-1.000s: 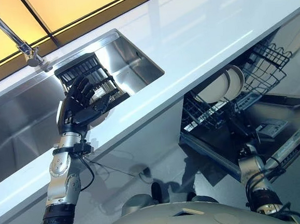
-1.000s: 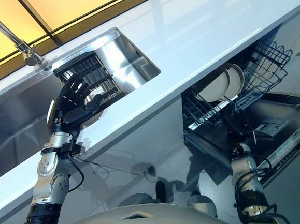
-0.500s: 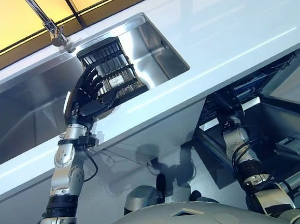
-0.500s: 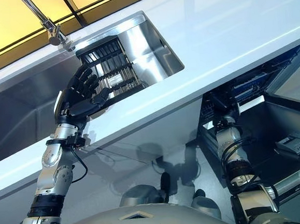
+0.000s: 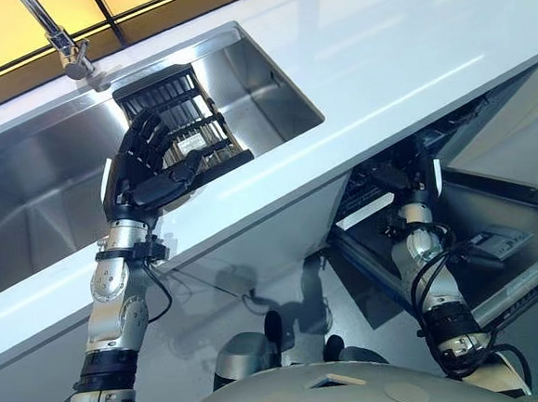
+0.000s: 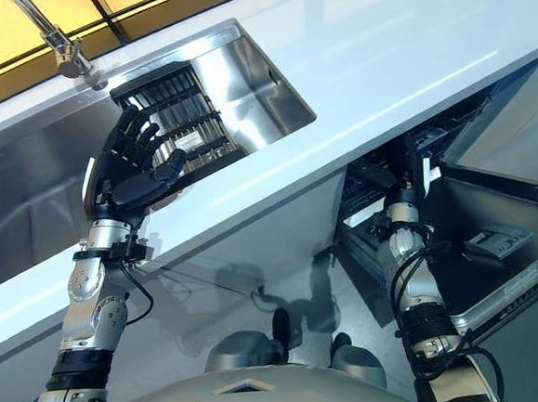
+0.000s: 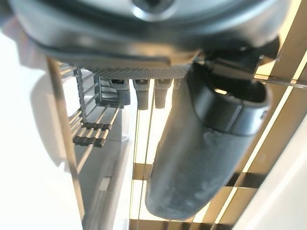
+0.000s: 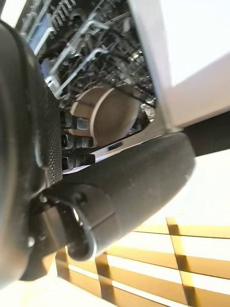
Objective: Pick up plates and place into dishwasher.
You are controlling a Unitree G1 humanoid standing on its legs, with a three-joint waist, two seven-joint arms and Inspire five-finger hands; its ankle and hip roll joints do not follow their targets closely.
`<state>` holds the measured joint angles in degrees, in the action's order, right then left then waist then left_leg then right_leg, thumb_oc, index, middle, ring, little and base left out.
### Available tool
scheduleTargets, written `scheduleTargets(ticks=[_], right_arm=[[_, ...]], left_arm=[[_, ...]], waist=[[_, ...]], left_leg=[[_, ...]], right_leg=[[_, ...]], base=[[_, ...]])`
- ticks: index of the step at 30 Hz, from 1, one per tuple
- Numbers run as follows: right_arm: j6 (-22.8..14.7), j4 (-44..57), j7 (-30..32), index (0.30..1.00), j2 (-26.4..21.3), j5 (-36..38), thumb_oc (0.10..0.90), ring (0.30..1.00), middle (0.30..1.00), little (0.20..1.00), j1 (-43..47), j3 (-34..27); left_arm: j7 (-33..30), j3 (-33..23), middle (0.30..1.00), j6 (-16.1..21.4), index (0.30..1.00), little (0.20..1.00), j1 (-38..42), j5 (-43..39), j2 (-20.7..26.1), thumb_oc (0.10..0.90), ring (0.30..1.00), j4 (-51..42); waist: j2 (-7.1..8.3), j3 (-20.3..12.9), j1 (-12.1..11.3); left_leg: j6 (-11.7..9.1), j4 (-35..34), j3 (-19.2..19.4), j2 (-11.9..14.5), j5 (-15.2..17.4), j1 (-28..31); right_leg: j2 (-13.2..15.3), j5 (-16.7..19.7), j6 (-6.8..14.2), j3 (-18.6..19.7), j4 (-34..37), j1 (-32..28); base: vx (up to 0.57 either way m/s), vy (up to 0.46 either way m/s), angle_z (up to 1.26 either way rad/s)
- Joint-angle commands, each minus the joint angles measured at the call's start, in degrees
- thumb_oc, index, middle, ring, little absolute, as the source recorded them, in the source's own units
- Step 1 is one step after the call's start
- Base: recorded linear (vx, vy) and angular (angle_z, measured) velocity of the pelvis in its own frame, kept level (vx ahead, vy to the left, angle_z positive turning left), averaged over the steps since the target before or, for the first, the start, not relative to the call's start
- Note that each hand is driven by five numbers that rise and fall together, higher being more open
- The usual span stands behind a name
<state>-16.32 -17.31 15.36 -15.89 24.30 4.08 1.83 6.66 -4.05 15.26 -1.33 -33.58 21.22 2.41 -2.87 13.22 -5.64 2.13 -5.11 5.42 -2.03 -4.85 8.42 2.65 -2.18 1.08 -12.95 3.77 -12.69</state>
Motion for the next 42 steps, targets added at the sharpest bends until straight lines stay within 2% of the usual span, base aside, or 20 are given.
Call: scheduleTargets(ticks=[1,6,9,15,18,21,25,27,30,36,38,42], right_arm=[[-5.0,9.4,-1.5,0.9,-4.2,-2.3,0.8,0.9,0.9,0.9,2.4,-7.2],[-3.6,8.2,-2.7,0.9,-6.3,-1.6,0.8,0.9,0.9,0.9,1.1,-11.1],[-3.1,7.0,-0.7,0.9,-7.4,-2.1,0.8,0.9,0.9,0.9,0.8,-13.4],[-2.3,4.8,10.0,0.9,-10.0,-10.8,0.8,0.9,0.9,0.9,-0.4,-17.9],[-1.3,3.7,13.1,0.9,-11.1,-11.7,0.8,0.9,0.9,0.9,-1.3,-20.0],[-0.2,0.6,14.0,0.9,-11.6,-8.3,0.8,0.9,0.9,0.9,-2.2,-22.8],[0.8,-4.3,12.1,0.9,-11.8,-0.8,0.8,0.9,0.9,0.9,-2.7,-24.6],[0.1,-7.9,11.3,0.9,-11.5,5.2,0.8,0.9,0.9,0.9,-2.7,-25.1],[-1.8,-11.1,11.7,0.9,-11.4,9.2,0.8,0.9,0.9,0.9,-2.8,-25.5],[-3.9,-14.7,9.5,0.9,-12.5,16.7,0.8,0.9,0.9,0.9,-2.7,-26.6],[-4.4,-15.6,8.4,0.9,-13.1,16.7,0.8,0.9,0.9,0.9,-2.7,-26.6],[-5.1,-17.2,2.0,0.9,-14.7,22.0,0.8,0.9,0.9,0.9,-1.9,-26.6]], left_arm=[[1.1,-0.6,0.9,3.9,0.9,0.9,0.6,1.3,1.4,0.8,0.9,-0.9],[1.7,-1.3,0.9,4.1,0.9,0.9,1.4,1.5,1.5,0.8,0.9,-0.2],[1.7,-1.6,0.9,4.2,0.9,0.9,2.4,1.5,1.9,0.8,0.9,0.3],[1.2,-3.0,0.9,4.0,0.9,0.9,3.3,2.0,3.3,0.8,0.9,0.6],[1.2,-3.7,0.9,4.1,0.9,0.9,3.5,1.9,4.4,0.8,0.9,0.7],[1.2,-4.3,0.9,4.5,0.9,0.9,4.2,2.2,5.5,0.8,0.9,1.4],[0.0,-4.7,0.9,4.8,0.9,0.9,5.7,3.0,7.2,0.8,0.9,2.3],[-1.2,-4.8,0.9,5.3,0.9,0.9,7.1,3.1,8.7,0.8,0.9,2.9],[-3.1,-4.9,0.9,6.0,0.9,0.9,8.3,3.5,9.7,0.8,0.9,2.8],[-7.0,-5.3,0.9,7.6,0.9,0.9,9.7,1.5,9.8,0.8,0.9,0.9],[-7.3,-5.6,0.9,7.6,0.9,0.9,9.8,0.9,9.4,0.8,0.9,-0.3],[-7.6,-6.5,0.9,7.9,0.9,0.9,10.7,-0.4,9.6,0.8,0.9,-1.6]], waist=[[1.84,-6.6,4.0],[2.52,-6.7,5.2],[2.82,-6.8,5.9],[2.72,-6.8,7.3],[2.58,-6.7,7.9],[2.5,-6.5,8.7],[2.35,-6.1,9.3],[2.1,-5.6,9.4],[1.61,-4.8,9.5],[-0.35,-2.0,9.6],[-1.14,-0.8,9.4],[-2.85,1.8,9.3]], left_leg=[[1.2,1.7,3.1,-1.7,9.3,3.0],[1.0,1.9,4.1,-1.4,9.7,3.2],[0.8,2.1,4.8,-1.2,10.0,3.4],[0.8,2.9,5.9,-0.7,10.7,3.4],[0.8,3.1,6.2,-0.5,10.9,3.4],[0.7,3.7,6.4,-0.3,11.3,3.4],[0.4,5.5,6.3,0.1,12.0,3.1],[0.2,7.0,6.0,0.5,12.4,2.7],[-0.4,8.9,5.4,1.0,12.7,2.0],[-1.9,13.7,3.9,1.7,12.8,-1.7],[-2.2,16.0,3.8,1.9,12.9,-3.5],[-2.6,20.3,4.0,2.7,13.1,-7.6]], right_leg=[[1.1,0.2,4.3,1.8,-4.0,5.2],[0.4,0.0,4.1,2.8,-3.7,5.0],[0.1,0.0,4.1,3.2,-3.6,4.8],[-0.5,-1.1,3.8,4.1,-4.7,5.1],[-0.9,-1.8,3.6,4.5,-5.7,5.2],[-1.3,-2.6,3.4,4.8,-6.7,5.5],[-1.7,-3.7,2.8,4.9,-8.5,5.9],[-1.9,-4.5,2.2,4.5,-9.8,6.2],[-1.9,-5.4,1.5,3.9,-11.5,6.6],[-1.1,-7.8,-0.5,2.4,-16.5,9.3],[-0.8,-8.7,-1.4,2.0,-18.6,10.6],[-0.3,-10.8,-2.9,1.4,-23.7,14.1]], base=[[-0.06,-0.058,-0.29],[-0.06,-0.059,-0.2],[-0.04,-0.07,-0.16],[-0.04,-0.082,-0.12],[-0.04,-0.075,-0.06],[-0.03,-0.09,-0.1],[-0.01,-0.101,-0.05],[0.03,-0.158,-0.02],[0.04,-0.13,-0.03],[0.01,-0.073,0.0],[0.0,-0.059,0.11],[-0.04,-0.058,0.16]])
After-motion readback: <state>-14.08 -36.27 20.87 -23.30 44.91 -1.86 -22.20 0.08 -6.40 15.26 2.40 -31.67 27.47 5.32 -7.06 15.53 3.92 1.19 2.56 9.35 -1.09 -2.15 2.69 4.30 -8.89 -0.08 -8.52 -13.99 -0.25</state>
